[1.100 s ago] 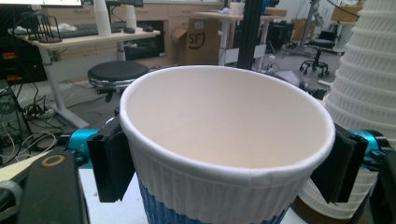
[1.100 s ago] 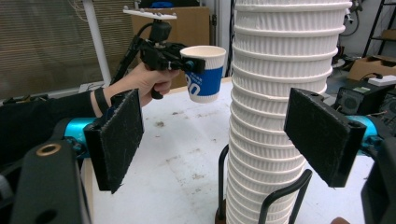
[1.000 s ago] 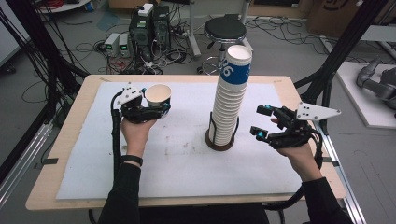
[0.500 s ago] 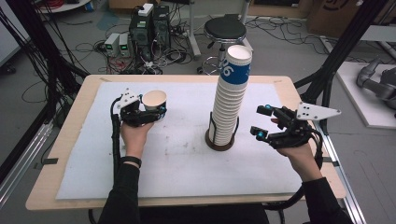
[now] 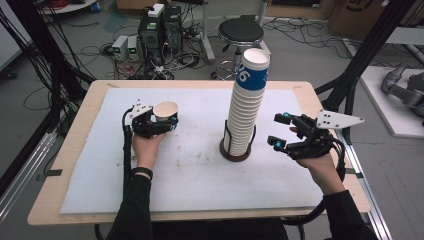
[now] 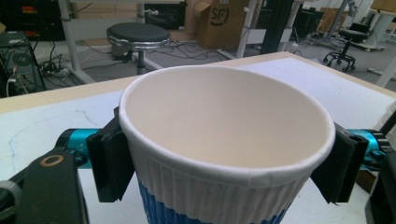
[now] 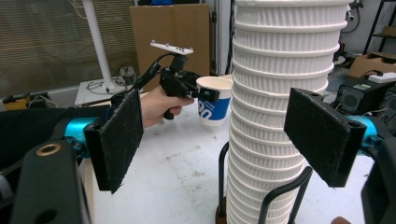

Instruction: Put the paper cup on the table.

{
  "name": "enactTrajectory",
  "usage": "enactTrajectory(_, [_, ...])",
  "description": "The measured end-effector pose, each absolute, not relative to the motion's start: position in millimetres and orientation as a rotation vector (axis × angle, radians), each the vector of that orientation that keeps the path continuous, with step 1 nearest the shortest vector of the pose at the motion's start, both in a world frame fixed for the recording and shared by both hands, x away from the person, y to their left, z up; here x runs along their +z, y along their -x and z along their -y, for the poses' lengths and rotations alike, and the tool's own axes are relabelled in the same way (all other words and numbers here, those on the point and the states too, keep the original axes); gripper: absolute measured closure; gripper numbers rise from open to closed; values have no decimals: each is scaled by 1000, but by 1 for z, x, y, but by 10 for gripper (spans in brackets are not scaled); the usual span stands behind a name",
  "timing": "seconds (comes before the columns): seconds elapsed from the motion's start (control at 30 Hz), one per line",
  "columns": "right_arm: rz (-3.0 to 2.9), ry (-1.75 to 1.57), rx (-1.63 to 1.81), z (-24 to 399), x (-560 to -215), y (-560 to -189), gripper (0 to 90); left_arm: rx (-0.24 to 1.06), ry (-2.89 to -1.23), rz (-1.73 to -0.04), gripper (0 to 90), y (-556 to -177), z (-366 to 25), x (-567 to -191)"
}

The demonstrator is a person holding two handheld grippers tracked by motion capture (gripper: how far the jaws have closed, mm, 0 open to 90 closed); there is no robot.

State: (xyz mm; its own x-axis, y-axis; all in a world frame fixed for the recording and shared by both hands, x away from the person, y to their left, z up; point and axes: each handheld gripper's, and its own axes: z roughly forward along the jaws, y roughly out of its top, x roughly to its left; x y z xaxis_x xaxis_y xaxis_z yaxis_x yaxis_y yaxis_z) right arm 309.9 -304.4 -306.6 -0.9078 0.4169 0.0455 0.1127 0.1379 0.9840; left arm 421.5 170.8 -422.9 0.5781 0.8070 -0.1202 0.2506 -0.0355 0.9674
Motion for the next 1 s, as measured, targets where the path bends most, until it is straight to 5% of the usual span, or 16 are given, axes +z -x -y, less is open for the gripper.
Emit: enactTrajectory(1.0, [-2168, -531, 1838, 305, -308, -310, 202, 557, -1659, -974, 170, -431, -171, -438])
